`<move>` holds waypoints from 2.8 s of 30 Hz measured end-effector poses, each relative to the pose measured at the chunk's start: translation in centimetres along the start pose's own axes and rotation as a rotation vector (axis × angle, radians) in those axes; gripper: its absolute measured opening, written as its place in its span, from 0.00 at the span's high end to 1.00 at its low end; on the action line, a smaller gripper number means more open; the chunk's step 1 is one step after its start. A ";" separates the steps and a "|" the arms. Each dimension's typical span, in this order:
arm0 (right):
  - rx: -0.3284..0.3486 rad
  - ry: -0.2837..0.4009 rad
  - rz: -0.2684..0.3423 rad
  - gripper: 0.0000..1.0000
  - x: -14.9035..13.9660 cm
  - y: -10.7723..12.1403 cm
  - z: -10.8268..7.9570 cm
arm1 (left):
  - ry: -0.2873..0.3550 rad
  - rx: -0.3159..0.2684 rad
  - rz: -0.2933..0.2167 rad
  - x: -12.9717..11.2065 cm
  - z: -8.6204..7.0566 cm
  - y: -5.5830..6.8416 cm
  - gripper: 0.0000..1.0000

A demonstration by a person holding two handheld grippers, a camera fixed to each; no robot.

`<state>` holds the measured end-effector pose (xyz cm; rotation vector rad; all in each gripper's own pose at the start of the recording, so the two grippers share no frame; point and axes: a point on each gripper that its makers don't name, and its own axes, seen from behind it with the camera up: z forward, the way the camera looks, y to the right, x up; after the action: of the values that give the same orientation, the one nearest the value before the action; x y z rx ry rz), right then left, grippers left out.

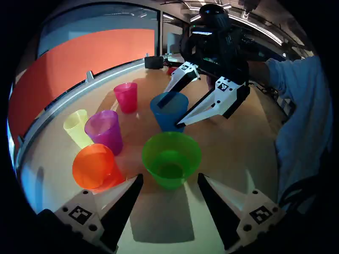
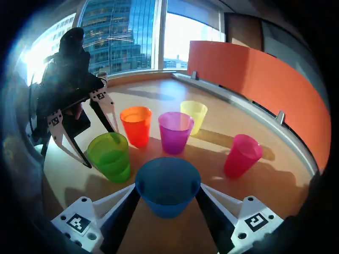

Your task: Pour water

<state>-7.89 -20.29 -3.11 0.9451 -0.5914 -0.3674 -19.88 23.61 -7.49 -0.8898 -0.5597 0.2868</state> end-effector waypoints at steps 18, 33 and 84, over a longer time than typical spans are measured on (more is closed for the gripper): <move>-0.011 -0.020 0.011 0.05 -1.1 -0.1 0.0 | -0.002 0.003 -0.024 -0.9 -0.7 0.2 0.04; -0.057 -0.034 0.009 0.00 -2.4 0.0 -2.0 | 0.016 0.043 -0.048 -1.2 -2.0 -0.4 0.04; -0.456 0.163 0.178 0.00 -1.9 4.5 -10.8 | 0.237 0.568 -0.281 -2.1 -11.6 -11.8 0.04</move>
<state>-2.53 -9.85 -4.78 0.4748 -0.4132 -0.2475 -14.88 7.91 -4.60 -0.2826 -0.3472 0.0721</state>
